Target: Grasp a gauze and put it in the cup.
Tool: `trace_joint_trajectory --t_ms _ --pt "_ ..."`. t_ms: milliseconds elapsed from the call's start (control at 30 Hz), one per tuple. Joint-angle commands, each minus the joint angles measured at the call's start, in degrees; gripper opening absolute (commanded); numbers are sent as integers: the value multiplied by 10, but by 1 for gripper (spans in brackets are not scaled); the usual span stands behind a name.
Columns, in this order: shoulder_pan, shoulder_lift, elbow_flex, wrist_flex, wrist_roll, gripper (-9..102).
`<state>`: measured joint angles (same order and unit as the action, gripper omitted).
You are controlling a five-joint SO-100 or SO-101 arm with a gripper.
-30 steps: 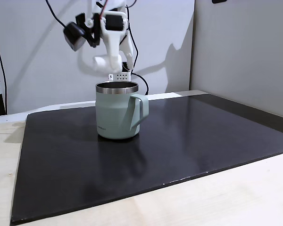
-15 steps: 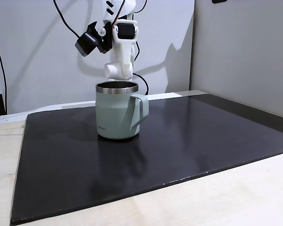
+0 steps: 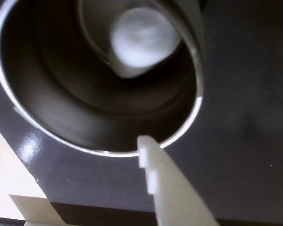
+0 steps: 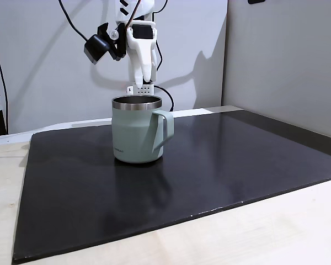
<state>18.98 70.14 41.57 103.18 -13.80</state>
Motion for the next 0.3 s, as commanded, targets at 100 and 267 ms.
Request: trace_joint_trajectory --t_ms 100,267 --pt "2 44 -5 -1 -4 34" --pt "-2 45 -5 -1 -4 34"
